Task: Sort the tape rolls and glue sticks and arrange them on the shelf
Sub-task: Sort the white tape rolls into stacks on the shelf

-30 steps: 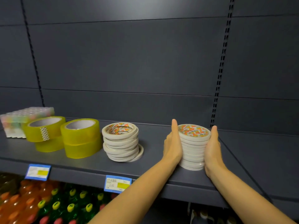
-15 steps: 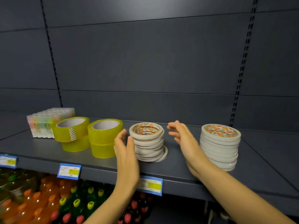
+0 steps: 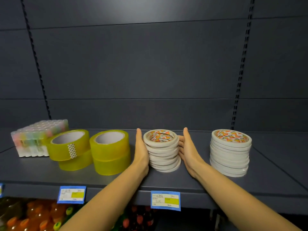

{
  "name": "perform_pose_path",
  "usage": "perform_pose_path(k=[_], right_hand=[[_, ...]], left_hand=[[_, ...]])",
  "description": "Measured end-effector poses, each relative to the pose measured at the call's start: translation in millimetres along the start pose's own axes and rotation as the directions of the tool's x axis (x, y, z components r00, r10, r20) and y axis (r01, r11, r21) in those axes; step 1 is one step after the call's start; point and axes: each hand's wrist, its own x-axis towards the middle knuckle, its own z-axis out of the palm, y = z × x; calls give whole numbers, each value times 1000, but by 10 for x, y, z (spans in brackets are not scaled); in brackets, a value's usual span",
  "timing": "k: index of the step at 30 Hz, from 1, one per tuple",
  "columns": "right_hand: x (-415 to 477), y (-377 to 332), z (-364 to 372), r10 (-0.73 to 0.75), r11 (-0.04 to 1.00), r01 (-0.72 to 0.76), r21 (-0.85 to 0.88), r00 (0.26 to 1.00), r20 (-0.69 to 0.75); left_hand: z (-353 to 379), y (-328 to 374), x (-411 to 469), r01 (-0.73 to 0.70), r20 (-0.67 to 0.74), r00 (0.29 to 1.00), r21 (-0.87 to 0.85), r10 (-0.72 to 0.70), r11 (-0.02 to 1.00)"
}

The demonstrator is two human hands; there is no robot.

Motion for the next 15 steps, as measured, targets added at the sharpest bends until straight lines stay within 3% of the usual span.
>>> perform_pose_path(k=[4, 15], right_hand=[[33, 62, 48, -10, 997, 12, 71, 999, -34], [80, 123, 61, 5, 987, 14, 160, 993, -122]], left_hand=[[47, -14, 123, 45, 167, 985, -29, -40, 999], [125, -98, 239, 92, 238, 968, -60, -76, 994]])
